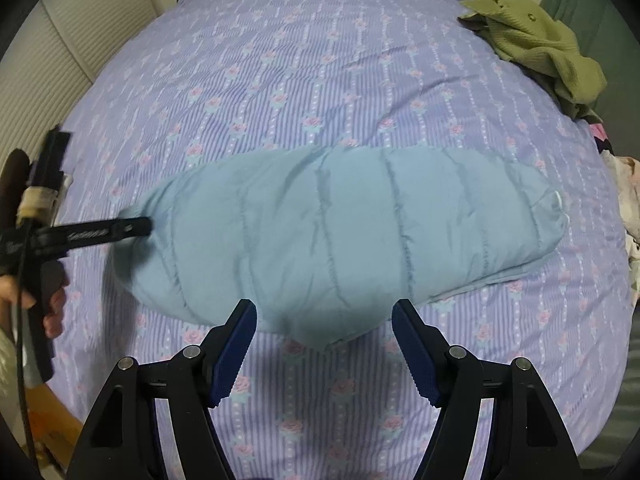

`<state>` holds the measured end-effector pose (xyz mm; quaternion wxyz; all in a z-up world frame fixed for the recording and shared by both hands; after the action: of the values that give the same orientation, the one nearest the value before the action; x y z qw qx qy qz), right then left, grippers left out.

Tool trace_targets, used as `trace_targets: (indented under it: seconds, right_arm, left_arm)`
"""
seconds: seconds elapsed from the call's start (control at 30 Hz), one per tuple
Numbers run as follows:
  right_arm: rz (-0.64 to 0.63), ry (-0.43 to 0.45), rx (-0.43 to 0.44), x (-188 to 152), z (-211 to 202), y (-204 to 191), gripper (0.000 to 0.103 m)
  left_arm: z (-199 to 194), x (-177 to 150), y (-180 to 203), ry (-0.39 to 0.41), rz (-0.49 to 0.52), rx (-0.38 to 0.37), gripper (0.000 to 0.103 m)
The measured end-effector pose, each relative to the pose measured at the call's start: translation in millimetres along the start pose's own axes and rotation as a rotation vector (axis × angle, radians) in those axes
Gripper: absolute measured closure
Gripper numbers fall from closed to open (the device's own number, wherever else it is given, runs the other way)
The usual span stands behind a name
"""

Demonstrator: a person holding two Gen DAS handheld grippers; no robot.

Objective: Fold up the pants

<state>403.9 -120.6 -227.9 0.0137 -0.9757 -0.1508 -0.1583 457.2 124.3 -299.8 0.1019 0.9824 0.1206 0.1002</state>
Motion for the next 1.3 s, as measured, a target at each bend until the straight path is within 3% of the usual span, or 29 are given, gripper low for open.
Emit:
trace_targets:
  seconds: [0.07,0.17,0.27,0.37,0.53,0.67,0.73,0.87,0.93,1.17,1.3]
  right_arm:
    - [0.002,0.016,0.008,-2.2,-5.3,5.5,0.032]
    - [-0.007,0.042,0.026,-7.4,-11.8,11.5,0.032]
    - [-0.03,0.067,0.065,-17.6,-16.9,16.6,0.032]
    - [-0.062,0.063,0.098,-29.0,-14.5,18.6,0.032]
    - [-0.071,0.022,0.164,-45.2,8.9,25.7,0.033]
    - [-0.081,-0.04,0.225,-49.1,42.8,20.0,0.046]
    - [-0.078,-0.06,0.258,-48.7,56.7,17.2,0.047]
    - [-0.051,-0.101,0.318,-48.5,82.2,14.6,0.048]
    - [-0.04,-0.105,0.331,-47.0,88.3,14.2,0.054]
    - [-0.026,-0.041,0.352,-35.7,78.6,12.9,0.056]
    - [0.04,-0.104,0.405,-41.1,101.5,13.6,0.056]
  left_arm:
    - [-27.5,-6.5,1.1,0.083,0.038,0.042,0.027]
    - [-62.5,-20.5,8.5,0.171,0.114,0.04,0.026]
    - [-83.9,-38.9,24.1,0.212,0.183,-0.019,0.026]
    - [-84.6,-58.4,42.8,0.23,0.259,-0.03,0.026]
    - [-49.9,-77.5,69.0,0.152,0.334,-0.013,0.031]
    - [-29.0,-78.7,80.8,0.119,0.341,0.014,0.033]
    - [-24.5,-78.9,84.0,0.116,0.342,0.016,0.033]
    - [-17.8,-71.8,84.9,0.115,0.321,0.013,0.033]
    - [-13.8,-65.5,84.8,0.123,0.309,0.029,0.033]
    - [4.3,-45.4,61.5,0.095,0.207,0.083,0.033]
    - [6.9,-42.8,57.8,0.081,0.179,0.072,0.034]
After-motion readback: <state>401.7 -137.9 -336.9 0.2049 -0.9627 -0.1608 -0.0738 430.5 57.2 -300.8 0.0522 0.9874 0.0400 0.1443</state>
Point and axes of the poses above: each gripper's, at about its wrist camera, not at the fingertips, and z roughly the way its jaws point, y to its right, x to its top, the point moved 3 cm from there along z, roughly the way its jaws point, and after that the axes turned 14 degrees about -z, right-handed, at the moved point
